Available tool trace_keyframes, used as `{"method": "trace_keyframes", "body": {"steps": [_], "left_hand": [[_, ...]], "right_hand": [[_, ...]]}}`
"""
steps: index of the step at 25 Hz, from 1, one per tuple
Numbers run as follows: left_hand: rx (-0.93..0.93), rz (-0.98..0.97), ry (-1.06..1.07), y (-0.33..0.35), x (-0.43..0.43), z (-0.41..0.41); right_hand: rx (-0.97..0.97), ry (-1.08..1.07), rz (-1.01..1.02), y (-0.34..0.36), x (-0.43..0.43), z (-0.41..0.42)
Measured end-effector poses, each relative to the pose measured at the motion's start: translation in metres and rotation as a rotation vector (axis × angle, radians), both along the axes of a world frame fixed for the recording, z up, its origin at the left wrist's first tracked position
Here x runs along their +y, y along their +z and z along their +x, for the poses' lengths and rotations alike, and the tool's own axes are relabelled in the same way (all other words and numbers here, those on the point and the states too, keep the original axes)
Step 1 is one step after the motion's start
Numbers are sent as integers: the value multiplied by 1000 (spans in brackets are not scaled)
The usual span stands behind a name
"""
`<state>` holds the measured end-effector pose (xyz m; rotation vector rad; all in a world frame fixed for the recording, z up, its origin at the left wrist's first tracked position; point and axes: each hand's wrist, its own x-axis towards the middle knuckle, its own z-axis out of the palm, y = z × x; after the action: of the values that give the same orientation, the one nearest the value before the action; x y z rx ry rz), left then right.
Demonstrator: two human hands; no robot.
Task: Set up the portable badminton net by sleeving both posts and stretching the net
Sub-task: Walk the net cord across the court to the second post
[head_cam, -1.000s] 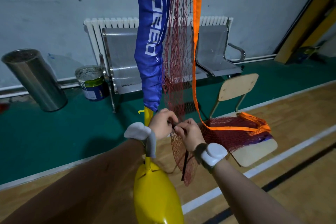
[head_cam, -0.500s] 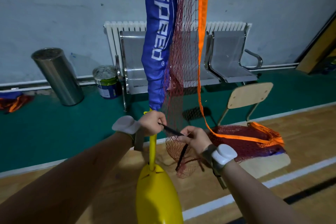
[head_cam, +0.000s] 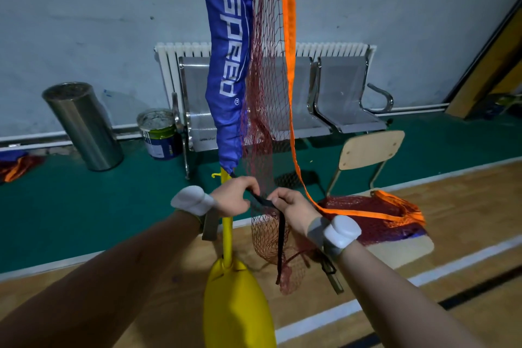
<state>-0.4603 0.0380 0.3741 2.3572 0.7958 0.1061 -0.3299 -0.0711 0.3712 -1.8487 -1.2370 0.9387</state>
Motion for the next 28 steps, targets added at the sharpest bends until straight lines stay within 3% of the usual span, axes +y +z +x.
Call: {"method": "trace_keyframes", "body": {"steps": [6, 17, 20, 24, 28], "left_hand": [[32, 63, -53, 4, -16, -5], [0, 55, 107, -2, -32, -31], [7, 56, 137, -6, -30, -34], [-14, 95, 133, -18, -38, -31], [-34, 118, 138, -24, -43, -28]], "right_hand": [[-163, 94, -23, -1, -14, -2], [-572, -84, 105, -24, -32, -23], [-495, -96, 121, -28, -39, -26], [-226, -94, 150, -28, -53, -27], [-141, -55, 106, -23, -62, -26]]}}
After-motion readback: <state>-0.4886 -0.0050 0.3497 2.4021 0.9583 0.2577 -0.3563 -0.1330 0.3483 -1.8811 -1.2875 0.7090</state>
